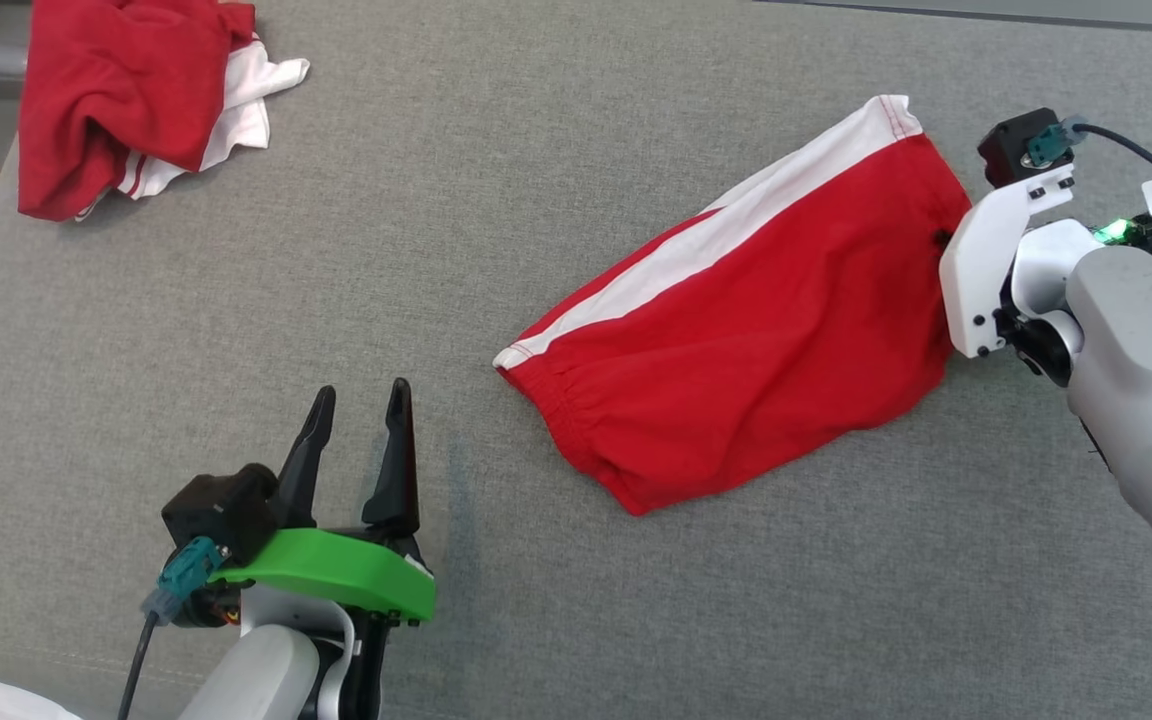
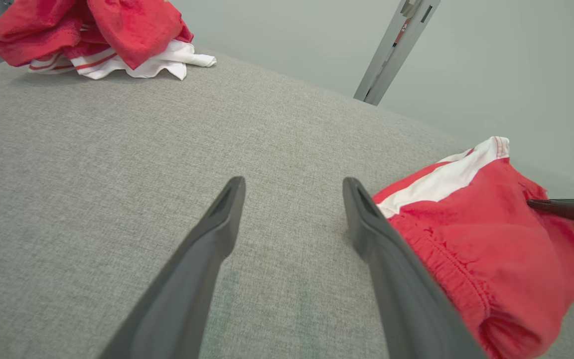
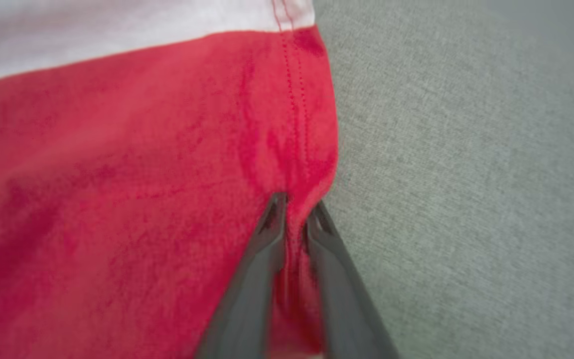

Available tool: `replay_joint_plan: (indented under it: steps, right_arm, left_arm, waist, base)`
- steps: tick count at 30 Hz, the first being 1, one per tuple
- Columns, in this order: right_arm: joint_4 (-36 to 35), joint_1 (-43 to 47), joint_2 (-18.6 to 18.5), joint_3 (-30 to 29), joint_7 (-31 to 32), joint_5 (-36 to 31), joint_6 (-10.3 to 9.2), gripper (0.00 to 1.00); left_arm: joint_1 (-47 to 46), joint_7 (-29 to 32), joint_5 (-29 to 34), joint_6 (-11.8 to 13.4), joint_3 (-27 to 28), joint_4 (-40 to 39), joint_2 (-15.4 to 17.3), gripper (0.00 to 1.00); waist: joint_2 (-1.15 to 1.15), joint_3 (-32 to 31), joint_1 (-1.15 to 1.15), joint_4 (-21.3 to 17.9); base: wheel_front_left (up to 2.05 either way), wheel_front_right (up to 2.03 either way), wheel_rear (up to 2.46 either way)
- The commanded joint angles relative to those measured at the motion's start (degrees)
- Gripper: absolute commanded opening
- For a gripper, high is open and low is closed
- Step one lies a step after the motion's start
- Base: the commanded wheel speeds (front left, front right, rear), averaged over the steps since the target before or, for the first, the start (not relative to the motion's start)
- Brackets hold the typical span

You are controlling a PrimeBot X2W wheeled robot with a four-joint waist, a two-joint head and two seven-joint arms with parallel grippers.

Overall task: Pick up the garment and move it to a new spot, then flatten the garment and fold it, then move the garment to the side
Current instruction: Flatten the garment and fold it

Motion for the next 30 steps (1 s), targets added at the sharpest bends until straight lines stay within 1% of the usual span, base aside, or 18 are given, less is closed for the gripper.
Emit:
replay_joint_plan:
  steps: [1, 7, 11, 16, 20, 25, 30]
  right_arm:
    - [0.57, 0.95, 0.05, 0.08, -0.84, 0.55, -0.06, 0.00]
    - [1.55, 0.91, 2.03, -0.85, -7.01, 1.30, -0.06, 0.00]
    - [1.63, 2.58, 3.23, -1.69, -11.39, 2.52, -0.06, 0.00]
    - [0.86, 6.51, 3.50, -2.64, -16.43, 4.74, -0.06, 0.00]
    - [0.65, 10.27, 3.77, -3.76, -20.79, 5.84, -0.06, 0.00]
    - [0.84, 15.58, 5.36, -6.30, -26.23, 7.39, -0.06, 0.00]
    - [1.09, 19.09, 7.17, -8.67, -29.03, 7.68, -0.06, 0.00]
  left_arm:
    - [-0.88, -0.39, 0.40, -0.38, 0.29, 0.06, -0.21, 1.00]
    - [-1.48, -0.40, 1.96, -0.97, 0.91, 0.78, 0.04, 1.00]
    - [-1.21, -0.44, 2.85, -1.28, 1.27, 1.25, 0.24, 1.00]
    - [-0.05, -0.46, 3.41, -1.48, 1.26, 1.80, 0.60, 1.00]
    - [1.13, -0.43, 3.43, -1.07, 1.55, 2.16, 0.70, 1.00]
    - [3.08, -0.44, 3.25, -0.52, 2.25, 2.07, 0.48, 1.00]
    - [4.32, -0.45, 3.15, -0.31, 3.02, 1.80, 0.16, 1.00]
  waist:
    - [0.00, -0.43, 0.00, -0.55]
    - [0.00, -2.62, 0.00, -3.91]
    - [0.00, -4.90, 0.00, -7.39]
    - [0.00, -7.80, 0.00, -12.28]
    - [0.00, -9.47, 0.00, -15.90]
    - [0.00, -10.69, 0.00, -18.83]
    - [0.00, -11.34, 0.00, -19.92]
  base:
    - [0.00, 0.00, 0.00]
    - [0.00, 0.00, 0.00]
    - [0.00, 0.00, 0.00]
    - [0.00, 0.00, 0.00]
    - [0.00, 0.00, 0.00]
    - [0.00, 0.00, 0.00]
    - [0.00, 0.00, 0.00]
